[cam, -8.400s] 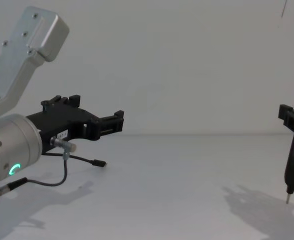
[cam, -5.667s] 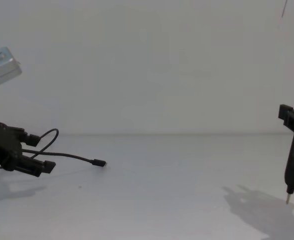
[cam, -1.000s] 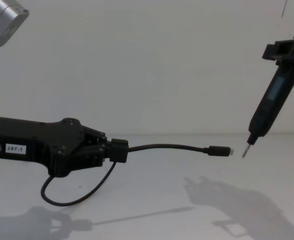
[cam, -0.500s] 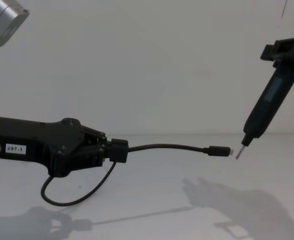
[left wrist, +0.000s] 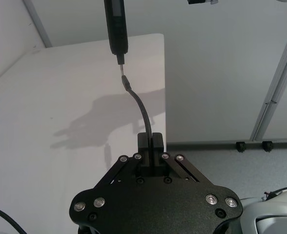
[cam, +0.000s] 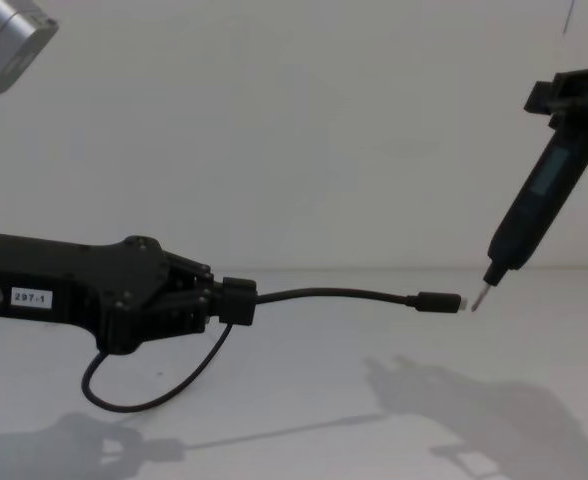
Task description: Pick up the data cable with the one hand.
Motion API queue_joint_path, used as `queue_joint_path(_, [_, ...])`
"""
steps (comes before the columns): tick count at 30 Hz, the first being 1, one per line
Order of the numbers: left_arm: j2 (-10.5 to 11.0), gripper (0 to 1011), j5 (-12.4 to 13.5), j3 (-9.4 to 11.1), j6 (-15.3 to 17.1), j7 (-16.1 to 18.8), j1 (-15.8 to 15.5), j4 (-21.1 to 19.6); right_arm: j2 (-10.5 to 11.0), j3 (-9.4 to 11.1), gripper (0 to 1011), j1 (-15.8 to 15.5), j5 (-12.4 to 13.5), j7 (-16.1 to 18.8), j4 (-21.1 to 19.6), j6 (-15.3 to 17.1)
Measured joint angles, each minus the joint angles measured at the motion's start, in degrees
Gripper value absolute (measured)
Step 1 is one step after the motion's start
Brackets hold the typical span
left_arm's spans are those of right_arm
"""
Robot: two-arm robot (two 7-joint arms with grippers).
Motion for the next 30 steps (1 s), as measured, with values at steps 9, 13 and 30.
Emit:
queue_joint_path(9, [0.0,48,0.0,0.0,0.0,0.0,0.0,0.0,0.2,-0.3,251,0.2,0.4,0.0,0.4,-0.5])
queue_joint_path(13, [0.0,48,0.0,0.0,0.0,0.0,0.0,0.0,0.4,-0.4,251,0.3,0.9,0.0,0.7,-0.4])
queue_joint_path(30, [0.0,48,0.0,0.0,0.0,0.0,0.0,0.0,0.6,-0.2,251,0.6,3.6,0.2,1.5,0.4])
